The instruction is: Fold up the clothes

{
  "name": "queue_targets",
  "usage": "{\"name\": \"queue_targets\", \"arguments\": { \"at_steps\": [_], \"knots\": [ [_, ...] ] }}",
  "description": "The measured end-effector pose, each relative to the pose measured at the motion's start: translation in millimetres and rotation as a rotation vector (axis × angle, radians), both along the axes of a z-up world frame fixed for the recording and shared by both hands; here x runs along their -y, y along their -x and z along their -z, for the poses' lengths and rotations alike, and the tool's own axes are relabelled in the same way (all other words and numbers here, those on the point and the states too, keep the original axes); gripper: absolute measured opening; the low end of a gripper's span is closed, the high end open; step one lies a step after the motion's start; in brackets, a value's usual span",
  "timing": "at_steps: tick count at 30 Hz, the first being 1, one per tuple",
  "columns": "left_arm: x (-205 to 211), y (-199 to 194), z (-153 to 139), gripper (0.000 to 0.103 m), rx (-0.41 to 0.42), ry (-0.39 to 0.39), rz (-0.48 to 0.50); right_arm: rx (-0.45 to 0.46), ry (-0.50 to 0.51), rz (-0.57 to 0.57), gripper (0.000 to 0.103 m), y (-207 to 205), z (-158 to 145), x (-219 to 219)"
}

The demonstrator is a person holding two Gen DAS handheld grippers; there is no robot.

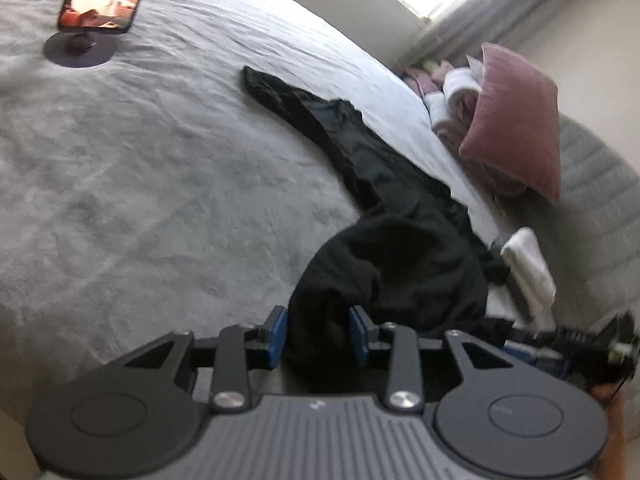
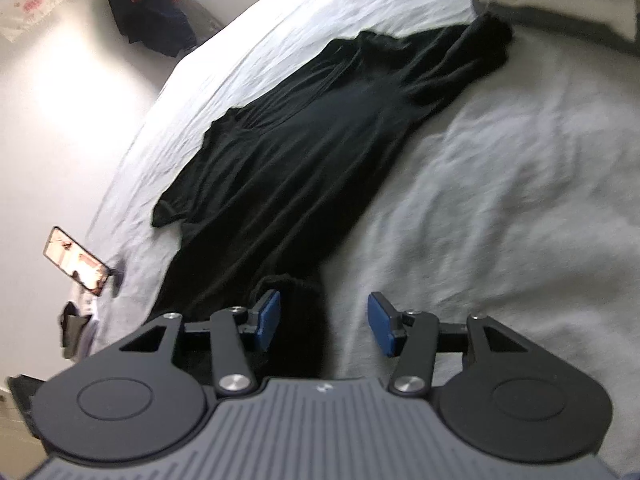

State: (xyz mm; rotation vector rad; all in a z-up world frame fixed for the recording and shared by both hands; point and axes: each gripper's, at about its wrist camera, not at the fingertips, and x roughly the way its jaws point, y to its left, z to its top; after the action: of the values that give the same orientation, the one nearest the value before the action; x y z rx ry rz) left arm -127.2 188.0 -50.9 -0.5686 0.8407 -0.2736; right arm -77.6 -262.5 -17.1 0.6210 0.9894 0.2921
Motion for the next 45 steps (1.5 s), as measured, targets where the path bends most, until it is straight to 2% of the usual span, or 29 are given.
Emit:
{"name": "queue_targets", "arguments": {
  "at_steps": [3, 5, 7, 9, 11, 17, 20, 23, 26, 28, 30, 31, 32, 34, 38, 42, 43, 44, 45],
  "knots": [
    [10.6, 1.6, 4.1, 0.036, 0.023, -0.037, 0.044, -0.024, -0.016, -0.043, 0.038, -0.3, 5.7, -11.8],
    [17.8, 2.6, 3.6, 0.036, 0.045, -0.07, 0.088, -0.029, 0.006, -0.072, 0.019, 1.8, 9.3, -21.9],
    [20.0, 3.9, 4.2, 0.033, 0.048, -0.072, 0.117, -0.025, 0.044, -0.079, 0.011, 6.0, 10.9, -30.0],
    [19.5, 4.3, 4.5, 0.009, 0.039, -0.045, 0.136, -0.013, 0.082, -0.046, 0.01, 13.8, 4.9, -31.8],
    [17.0, 4.2, 4.0, 0.007, 0.022, 0.006, 0.148, 0.012, 0.095, -0.022, 0.01, 25.2, -7.0, -28.6],
    [7.2, 18.8, -24.4, 0.007, 0.086, 0.138, 0.186, 0.078, 0.168, 0.034, 0.01, 67.2, -45.4, -20.3],
    [9.1, 25.5, -29.7, 0.008, 0.072, 0.14, 0.241, 0.095, 0.222, 0.053, 0.01, 82.2, -58.5, -15.3],
    [18.5, 24.6, -20.5, 0.008, -0.02, 0.099, 0.326, 0.078, 0.305, 0.074, 0.011, 86.4, -58.4, -11.1],
    [31.0, 24.3, -6.4, 0.012, -0.119, 0.011, 0.378, 0.007, 0.352, 0.102, 0.015, 86.7, -45.1, -5.4],
    [30.9, 25.9, -3.6, 0.018, -0.132, -0.003, 0.376, -0.033, 0.353, 0.123, 0.016, 90.3, -37.1, 0.5],
    [25.2, 27.9, -4.8, 0.029, -0.128, 0.031, 0.377, -0.048, 0.31, 0.146, 0.017, 95.6, -31.8, 8.5],
    [22.7, 29.1, -5.5, 0.032, -0.123, 0.045, 0.375, -0.049, 0.287, 0.153, 0.022, 97.7, -30.6, 9.9],
    [21.7, 29.5, -5.6, 0.035, -0.121, 0.05, 0.375, -0.045, 0.263, 0.158, 0.036, 100.5, -30.2, 12.2],
    [24.8, 29.4, -4.3, 0.036, -0.123, 0.047, 0.383, -0.019, 0.237, 0.164, 0.049, 105.6, -34.3, 12.6],
    [35.0, 27.9, -0.8, 0.037, -0.123, 0.032, 0.402, 0.019, 0.24, 0.167, 0.049, 99.2, -35.5, 6.8],
    [45.3, 26.4, 2.8, 0.035, -0.122, 0.017, 0.421, 0.038, 0.24, 0.189, 0.049, 82.9, -22.9, 5.1],
    [47.9, 26.0, 3.7, 0.031, -0.122, 0.014, 0.426, 0.037, 0.242, 0.195, 0.045, 79.4, -18.7, 5.1],
    [50.5, 25.7, 4.6, 0.013, -0.122, 0.01, 0.431, 0.035, 0.246, 0.201, 0.022, 75.9, -14.5, 5.1],
    [53.0, 25.3, 5.3, 0.011, -0.121, 0.006, 0.435, 0.03, 0.25, 0.204, 0.009, 75.9, -13.7, 5.0]
  ]
}}
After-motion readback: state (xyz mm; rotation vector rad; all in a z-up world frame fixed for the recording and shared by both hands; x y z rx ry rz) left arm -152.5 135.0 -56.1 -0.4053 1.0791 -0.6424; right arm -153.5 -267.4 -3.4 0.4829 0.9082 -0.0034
